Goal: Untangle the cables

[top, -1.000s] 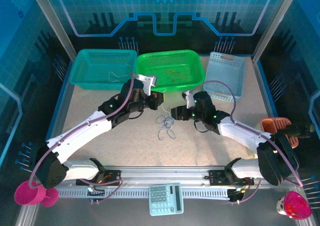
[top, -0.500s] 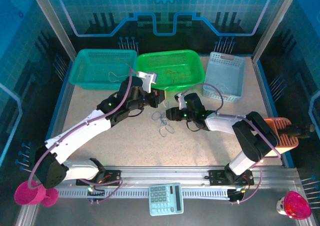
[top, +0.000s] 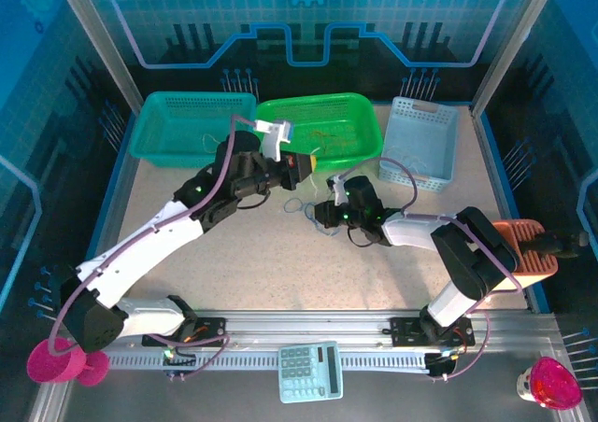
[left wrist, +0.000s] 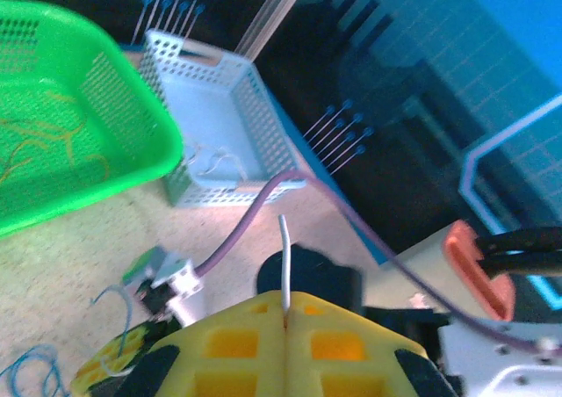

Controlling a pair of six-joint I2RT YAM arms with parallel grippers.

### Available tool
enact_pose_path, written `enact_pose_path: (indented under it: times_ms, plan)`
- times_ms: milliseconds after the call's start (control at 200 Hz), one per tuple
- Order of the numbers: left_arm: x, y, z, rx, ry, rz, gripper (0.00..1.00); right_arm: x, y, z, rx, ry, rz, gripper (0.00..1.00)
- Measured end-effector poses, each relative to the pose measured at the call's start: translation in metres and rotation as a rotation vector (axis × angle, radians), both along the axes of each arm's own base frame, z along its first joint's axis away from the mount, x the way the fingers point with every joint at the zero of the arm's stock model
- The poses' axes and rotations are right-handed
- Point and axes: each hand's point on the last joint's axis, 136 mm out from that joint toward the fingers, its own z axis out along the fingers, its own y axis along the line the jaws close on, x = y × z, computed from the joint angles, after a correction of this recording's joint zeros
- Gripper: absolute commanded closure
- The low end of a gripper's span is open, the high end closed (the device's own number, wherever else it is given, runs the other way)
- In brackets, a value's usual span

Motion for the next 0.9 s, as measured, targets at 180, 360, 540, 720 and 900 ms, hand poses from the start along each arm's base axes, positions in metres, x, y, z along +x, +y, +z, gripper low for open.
enact_pose_path:
  times_ms: [180, 360, 540, 720, 900]
  plan:
    - [-0.004, 0.001, 0.060, -0.093, -0.085, -0.010, 1.00, -0.005, -0.002, -0.006, -0.010, 0.010, 0.000, 0.88]
    - [-0.012, 0.009, 0.102, -0.125, -0.141, -0.004, 1.00, -0.004, 0.000, -0.002, 0.007, -0.015, 0.003, 0.95]
    - [-0.013, 0.021, 0.119, -0.088, -0.169, 0.025, 1.00, 0.001, 0.003, 0.017, 0.043, -0.075, 0.005, 0.96]
    - [-0.002, 0.043, 0.128, -0.057, -0.197, 0.094, 1.00, 0.003, 0.005, 0.027, 0.067, -0.112, 0.004, 0.85]
    - [0.004, 0.066, 0.170, -0.121, -0.301, 0.157, 1.00, -0.017, -0.017, -0.019, -0.044, 0.011, -0.035, 0.75]
